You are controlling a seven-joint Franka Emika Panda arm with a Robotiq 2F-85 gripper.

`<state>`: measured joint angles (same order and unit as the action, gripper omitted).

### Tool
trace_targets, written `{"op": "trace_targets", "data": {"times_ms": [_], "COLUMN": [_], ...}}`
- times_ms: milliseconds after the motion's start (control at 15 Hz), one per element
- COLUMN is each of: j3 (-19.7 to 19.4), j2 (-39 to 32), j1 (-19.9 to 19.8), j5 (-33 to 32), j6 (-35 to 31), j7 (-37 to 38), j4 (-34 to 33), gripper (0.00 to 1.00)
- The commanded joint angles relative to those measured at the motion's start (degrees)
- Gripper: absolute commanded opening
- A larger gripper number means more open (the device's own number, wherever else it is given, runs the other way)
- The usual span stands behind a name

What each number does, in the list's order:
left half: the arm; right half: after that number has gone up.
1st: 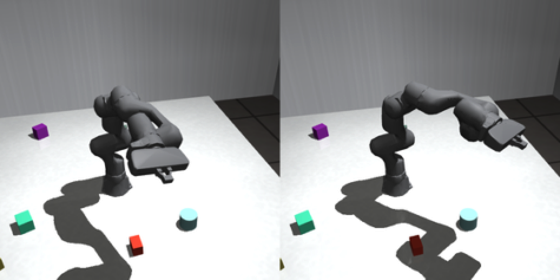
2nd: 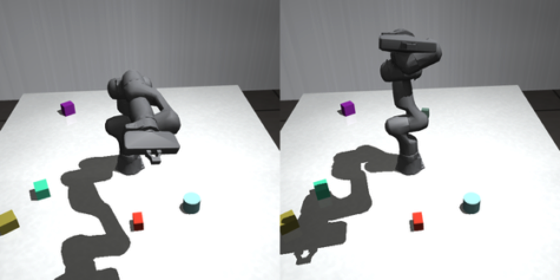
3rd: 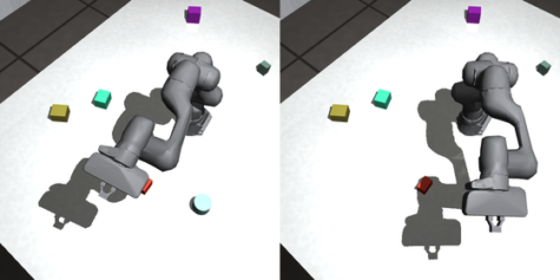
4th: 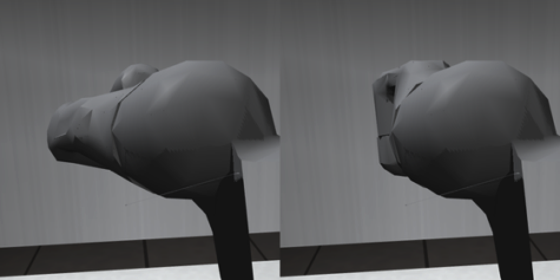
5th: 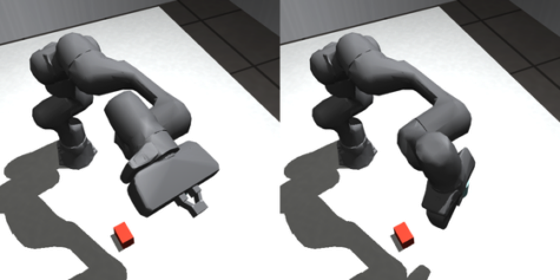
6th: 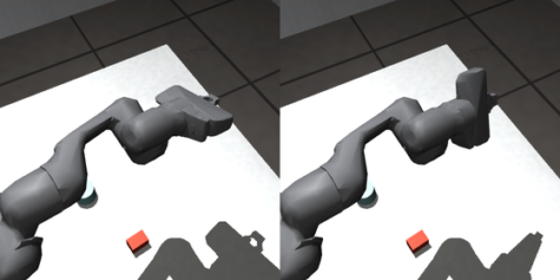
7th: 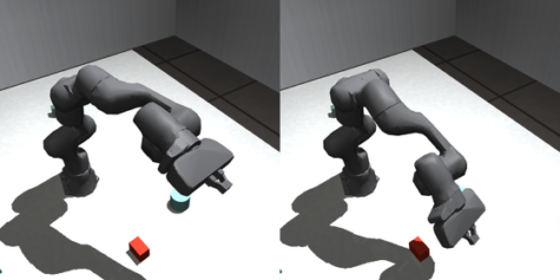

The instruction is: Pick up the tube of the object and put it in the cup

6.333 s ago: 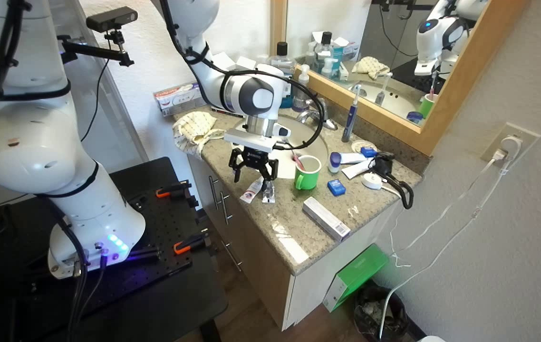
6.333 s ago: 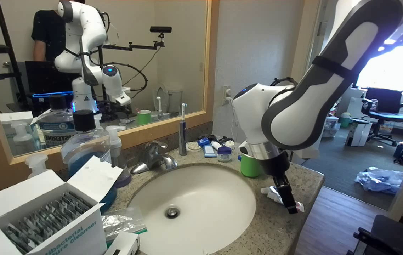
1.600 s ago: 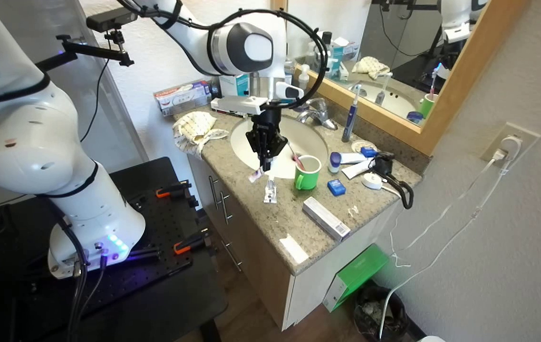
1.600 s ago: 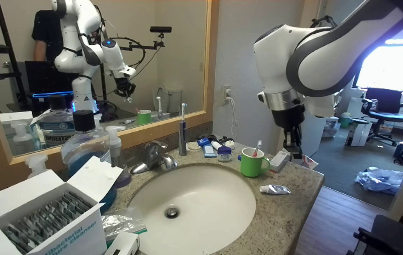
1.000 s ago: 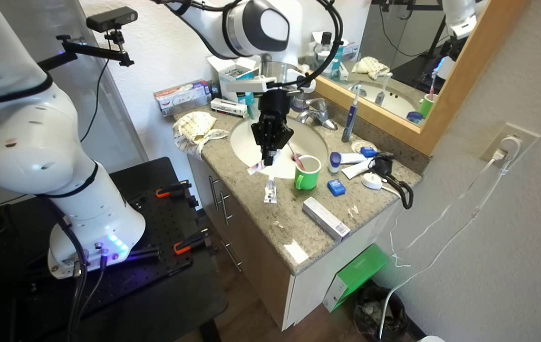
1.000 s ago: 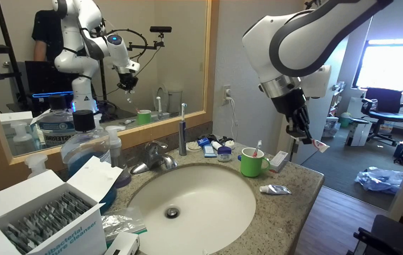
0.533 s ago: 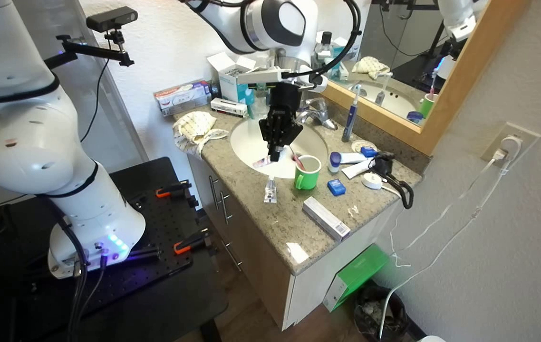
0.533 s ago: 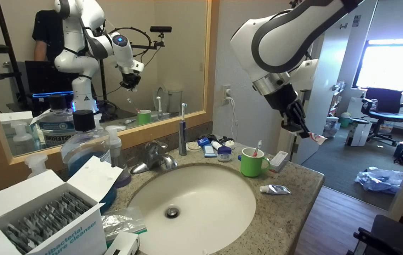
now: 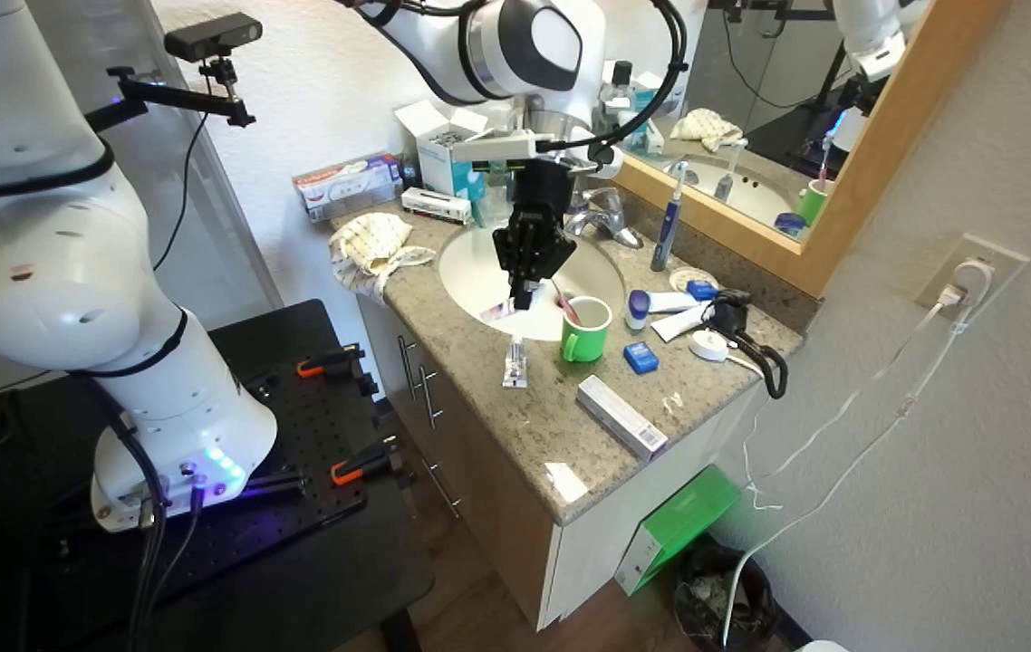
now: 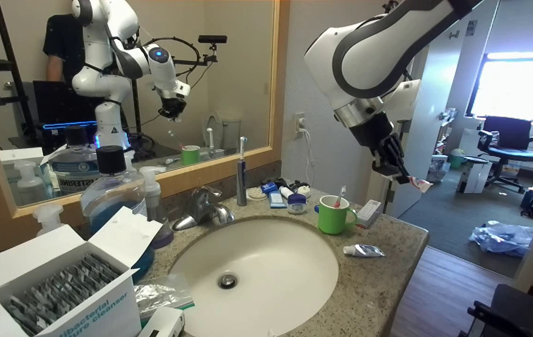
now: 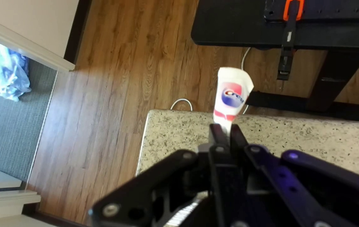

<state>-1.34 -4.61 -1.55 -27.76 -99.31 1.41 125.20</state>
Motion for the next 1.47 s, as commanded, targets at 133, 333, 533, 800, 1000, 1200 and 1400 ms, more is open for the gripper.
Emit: {"op": "trace_targets", "data": {"times_ms": [133, 333, 533, 800, 1000, 1200, 1400], "j3": [0.7, 1.1, 0.9, 0.6, 0.6, 0.7, 0.7], "j2": [-3.5, -6.0, -9.5, -15.7, -20.5, -24.4, -28.4], "j1": [1.3, 1.8, 2.0, 1.7, 1.4, 0.9, 0.9], "j5": [2.1, 2.9, 4.0, 4.4, 3.9, 4.0, 4.0], "j6": [7.3, 12.6, 19.4, 28.1, 31.0, 28.8, 29.3], "j7": [-1.6, -2.3, -3.6, -6.0, -8.1, -8.7, -9.5], "j4": [-7.0, -12.3, -18.6, -27.5, -33.3, -36.8, -40.2], "gripper": [0.03, 0.03, 0.03, 0.03, 0.03, 0.02, 0.03]}}
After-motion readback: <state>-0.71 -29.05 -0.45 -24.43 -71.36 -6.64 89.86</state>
